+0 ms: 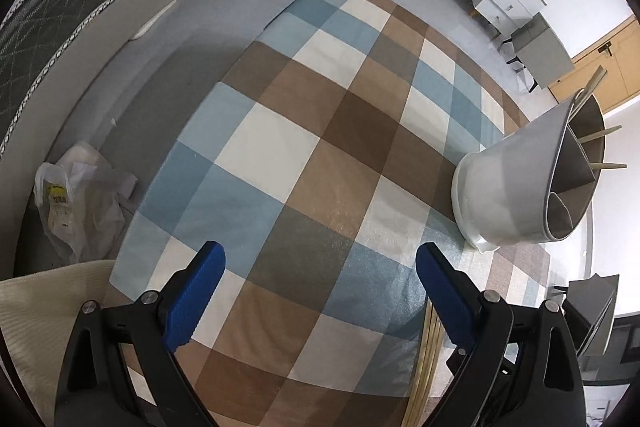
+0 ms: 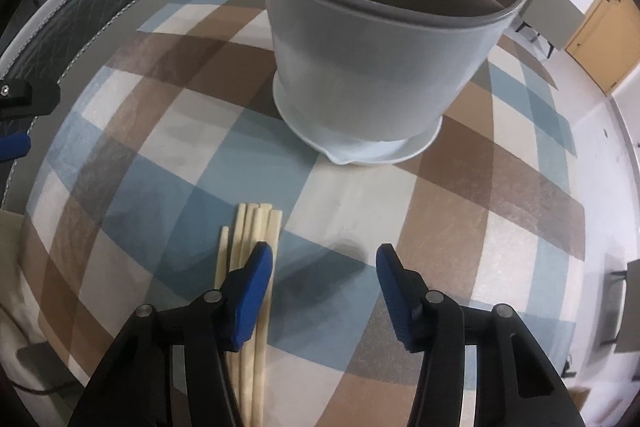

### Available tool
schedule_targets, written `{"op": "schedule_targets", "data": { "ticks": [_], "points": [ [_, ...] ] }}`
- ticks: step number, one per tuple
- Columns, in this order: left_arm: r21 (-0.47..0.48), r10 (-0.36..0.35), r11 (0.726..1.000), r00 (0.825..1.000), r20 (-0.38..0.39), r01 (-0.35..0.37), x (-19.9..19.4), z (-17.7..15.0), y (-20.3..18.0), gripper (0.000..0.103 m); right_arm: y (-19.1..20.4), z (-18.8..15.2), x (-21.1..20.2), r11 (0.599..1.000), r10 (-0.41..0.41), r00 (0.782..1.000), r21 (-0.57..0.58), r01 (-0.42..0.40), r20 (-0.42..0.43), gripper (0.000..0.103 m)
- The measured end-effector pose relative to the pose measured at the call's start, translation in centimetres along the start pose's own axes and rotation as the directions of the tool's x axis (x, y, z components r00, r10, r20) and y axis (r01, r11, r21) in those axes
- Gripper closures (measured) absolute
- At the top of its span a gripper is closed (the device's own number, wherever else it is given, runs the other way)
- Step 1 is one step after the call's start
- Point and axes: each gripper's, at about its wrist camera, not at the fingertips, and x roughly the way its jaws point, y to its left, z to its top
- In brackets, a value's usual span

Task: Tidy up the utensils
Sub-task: 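Move both grippers down to the chopstick bundle beside the holder, then close the right gripper on one chopstick from the bundle and lift it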

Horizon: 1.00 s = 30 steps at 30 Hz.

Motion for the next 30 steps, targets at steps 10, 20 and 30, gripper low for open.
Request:
{"op": "schedule_targets", "data": {
  "ticks": [10,20,30],
  "points": [
    [-0.022,0.002,1.000,1.000,-0.019,-0.002,0.2,0.3,0.5,0.010,1.0,1.2,0.3,0.999,-0.012,1.000,-0.034,0.011,-0.017,0.055],
    [-0.030,0.002,1.000,1.000,-0.031,-0.003,0.4,0.3,0.6,0.010,1.1,1.5,0.5,0.998,-0.031,0.998,-0.052,0.028,-0.050,0.069],
    [-0.033,0.008,0.999,0.999,-0.032,-0.010,0.5,0.2,0.7,0.010,1.8,2.3,0.8,0.999,-0.028,0.999,-0.039,0.027,-0.030,0.079]
  ]
}}
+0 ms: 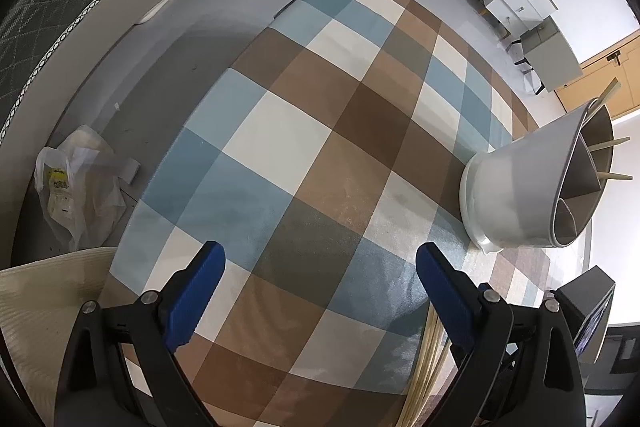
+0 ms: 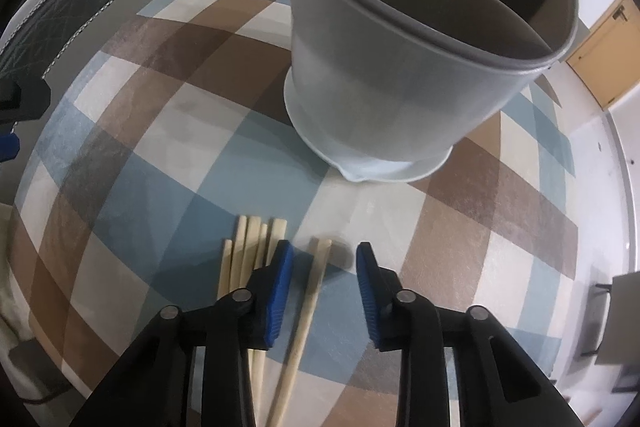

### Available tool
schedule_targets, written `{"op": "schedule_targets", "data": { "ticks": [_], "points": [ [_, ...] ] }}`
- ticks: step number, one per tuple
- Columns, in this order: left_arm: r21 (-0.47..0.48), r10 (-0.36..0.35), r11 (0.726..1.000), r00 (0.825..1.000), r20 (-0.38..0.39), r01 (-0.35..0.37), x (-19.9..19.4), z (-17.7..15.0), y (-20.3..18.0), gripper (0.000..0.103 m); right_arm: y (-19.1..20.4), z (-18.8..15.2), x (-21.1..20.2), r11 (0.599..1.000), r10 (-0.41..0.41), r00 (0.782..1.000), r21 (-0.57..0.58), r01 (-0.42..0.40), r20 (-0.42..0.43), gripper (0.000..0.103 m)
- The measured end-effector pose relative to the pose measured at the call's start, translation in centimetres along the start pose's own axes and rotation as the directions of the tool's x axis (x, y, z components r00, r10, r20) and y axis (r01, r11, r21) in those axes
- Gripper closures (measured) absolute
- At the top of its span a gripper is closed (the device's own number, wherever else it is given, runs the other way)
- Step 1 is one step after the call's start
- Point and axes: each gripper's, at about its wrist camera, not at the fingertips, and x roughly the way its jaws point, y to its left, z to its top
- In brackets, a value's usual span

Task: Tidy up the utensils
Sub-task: 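Close the right gripper on one chopstick from the bundle and lift it, then close the left gripper on another chopstick while the right gripper holds its chopstick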

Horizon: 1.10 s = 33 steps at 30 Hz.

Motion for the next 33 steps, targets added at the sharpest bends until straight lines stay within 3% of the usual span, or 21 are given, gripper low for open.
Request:
{"op": "schedule_targets", "data": {
  "ticks": [2,6,11,17,24,29,33],
  "points": [
    [0.005,0.006,1.000,1.000,-0.003,-0.006,0.1,0.0,-0.1,0.010,0.3,0.1,0.0,1.000,0.018,1.000,0.000,-0.018,0.004,0.097],
    [0.029,0.029,0.999,1.000,0.002,-0.029,0.1,0.0,-0.3,0.010,0.5,-0.1,-0.8,0.999,0.033,0.999,0.031,-0.035,0.036,0.098],
    [0.101,0.037,0.994,0.999,0.011,-0.038,0.4,-0.6,-1.3,0.010,-2.6,-1.7,-3.5,0.984,0.069,0.989,0.158,-0.089,0.128,0.097],
    [0.246,0.000,0.969,0.998,-0.064,0.016,2.2,-3.3,-4.2,0.010,-7.8,-4.2,-7.8,0.919,0.129,0.953,0.327,-0.219,0.274,0.097],
    [0.355,0.026,0.935,0.998,-0.056,-0.005,2.9,-6.4,-6.4,0.010,-12.5,-8.7,-10.8,0.811,0.148,0.900,0.471,-0.348,0.411,0.097],
    [0.414,0.071,0.909,0.996,-0.046,-0.046,3.5,-8.5,-7.0,0.010,-13.5,-9.7,-12.6,0.782,0.137,0.870,0.486,-0.389,0.474,0.097],
    [0.456,0.098,0.887,0.995,-0.019,-0.078,3.7,-10.0,-7.2,0.010,-14.2,-10.2,-14.2,0.762,0.141,0.831,0.477,-0.438,0.538,0.097]
  ]
}}
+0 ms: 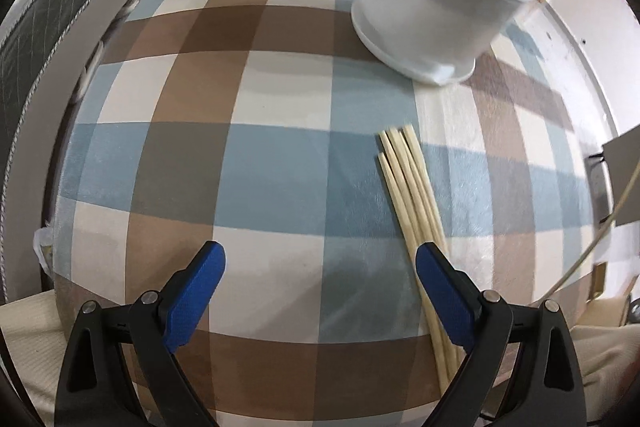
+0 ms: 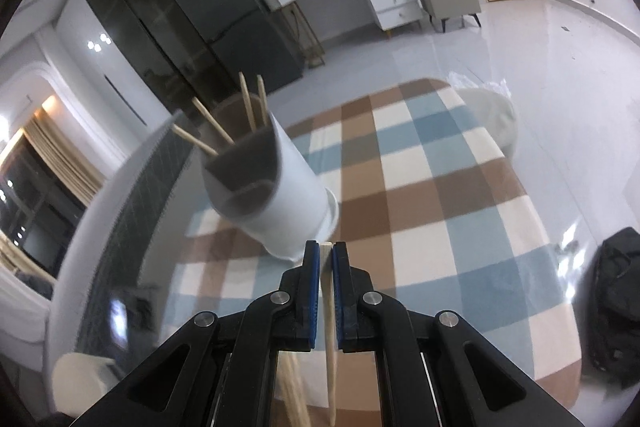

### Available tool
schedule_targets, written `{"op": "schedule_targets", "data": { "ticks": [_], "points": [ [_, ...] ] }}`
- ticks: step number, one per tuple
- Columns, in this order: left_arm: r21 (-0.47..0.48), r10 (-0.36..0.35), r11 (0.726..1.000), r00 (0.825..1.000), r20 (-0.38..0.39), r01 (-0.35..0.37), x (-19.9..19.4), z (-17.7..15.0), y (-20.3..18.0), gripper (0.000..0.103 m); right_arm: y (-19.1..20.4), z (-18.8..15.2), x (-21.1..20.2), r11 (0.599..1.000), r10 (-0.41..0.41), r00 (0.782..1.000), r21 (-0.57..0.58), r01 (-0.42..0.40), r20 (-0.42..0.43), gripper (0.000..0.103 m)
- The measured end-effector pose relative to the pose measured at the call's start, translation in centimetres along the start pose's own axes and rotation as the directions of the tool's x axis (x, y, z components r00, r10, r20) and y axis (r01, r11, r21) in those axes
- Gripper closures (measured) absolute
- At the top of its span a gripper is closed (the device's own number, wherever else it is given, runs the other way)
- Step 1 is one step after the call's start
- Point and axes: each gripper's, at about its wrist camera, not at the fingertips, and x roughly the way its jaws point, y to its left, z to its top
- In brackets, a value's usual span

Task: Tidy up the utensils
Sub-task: 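Close the left gripper on another chopstick while the right gripper holds its chopstick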

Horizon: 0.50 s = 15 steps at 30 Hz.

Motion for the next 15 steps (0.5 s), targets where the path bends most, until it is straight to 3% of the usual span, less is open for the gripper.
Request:
{"op": "schedule_targets", "data": {
  "ticks": [7,11,15],
  "points": [
    [0.001,0.032,1.000,0.999,0.015,-0.032,0.8,-0.3,-0.1,0.010,-0.8,0.6,-0.9,0.999,0.034,0.999,0.032,-0.035,0.029,0.097],
    [-0.050,-0.018,0.999,0.999,0.030,0.019,0.2,0.1,0.5,0.010,-1.2,0.7,-1.1,0.998,0.046,0.998,0.048,-0.048,0.034,0.097],
    [-0.009,0.052,0.999,0.999,0.013,-0.051,1.0,-0.2,-0.2,0.010,-1.1,0.8,-1.8,0.997,0.060,0.997,0.049,-0.062,0.051,0.097]
  ]
}}
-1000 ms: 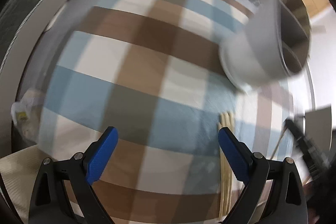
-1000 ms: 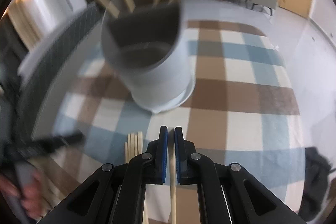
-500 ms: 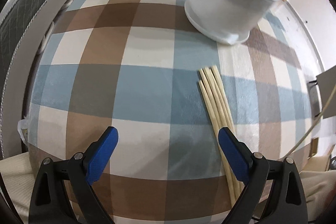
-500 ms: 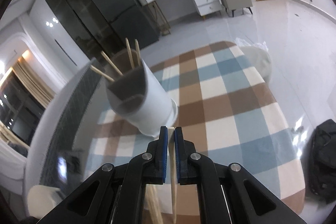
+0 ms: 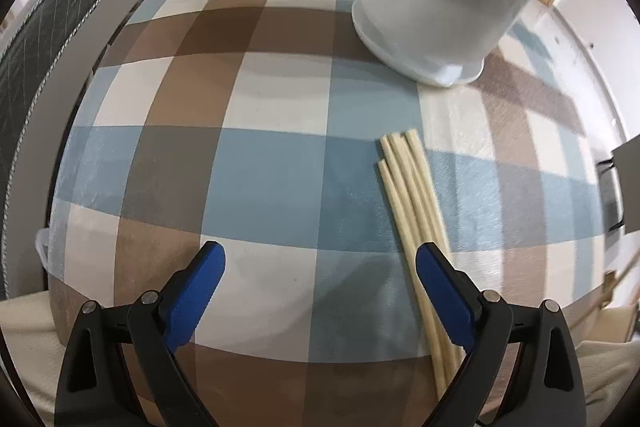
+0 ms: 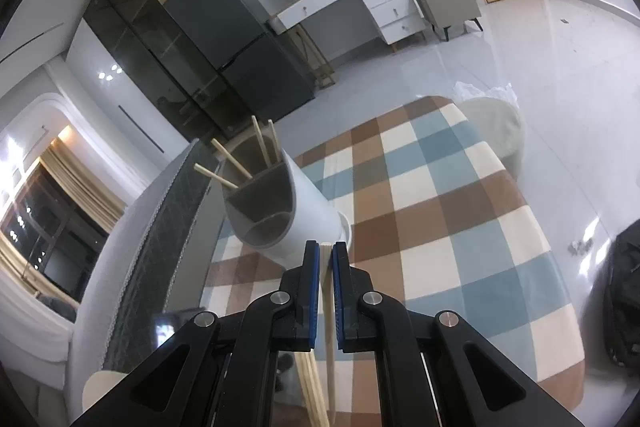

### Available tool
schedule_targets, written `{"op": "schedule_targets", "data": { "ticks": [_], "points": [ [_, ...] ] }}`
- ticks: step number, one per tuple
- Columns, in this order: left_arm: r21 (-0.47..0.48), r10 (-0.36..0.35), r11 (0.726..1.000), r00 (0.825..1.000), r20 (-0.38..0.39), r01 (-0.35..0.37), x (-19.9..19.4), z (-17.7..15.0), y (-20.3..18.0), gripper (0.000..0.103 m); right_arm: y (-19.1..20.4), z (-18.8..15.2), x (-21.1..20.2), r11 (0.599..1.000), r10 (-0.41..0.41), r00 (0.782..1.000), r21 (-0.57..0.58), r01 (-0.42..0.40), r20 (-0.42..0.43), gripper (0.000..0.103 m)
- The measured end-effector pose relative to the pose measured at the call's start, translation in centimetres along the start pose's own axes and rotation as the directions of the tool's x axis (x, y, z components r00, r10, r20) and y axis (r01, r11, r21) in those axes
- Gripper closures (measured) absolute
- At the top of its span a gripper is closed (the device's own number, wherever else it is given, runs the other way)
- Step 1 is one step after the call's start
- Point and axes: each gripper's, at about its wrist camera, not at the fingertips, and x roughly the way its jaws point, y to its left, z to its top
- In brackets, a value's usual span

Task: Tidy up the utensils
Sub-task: 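Close the left gripper on another chopstick while the right gripper holds its chopstick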

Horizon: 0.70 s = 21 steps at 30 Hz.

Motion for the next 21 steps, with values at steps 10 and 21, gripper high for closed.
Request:
{"op": "schedule_targets", "data": {
  "ticks": [10,21],
  "points": [
    [-0.007,0.033,0.999,0.998,-0.056,-0.033,0.2,0.1,-0.4,0.006,-0.3,0.2,-0.7,0.999,0.026,1.000,0.022,-0.027,0.011,0.097],
    [0.003,0.048,0.999,0.995,-0.092,-0.048,0.1,-1.5,0.3,0.011,-0.5,0.3,-0.8,0.999,0.029,0.999,0.034,-0.030,0.014,0.097]
  ]
}}
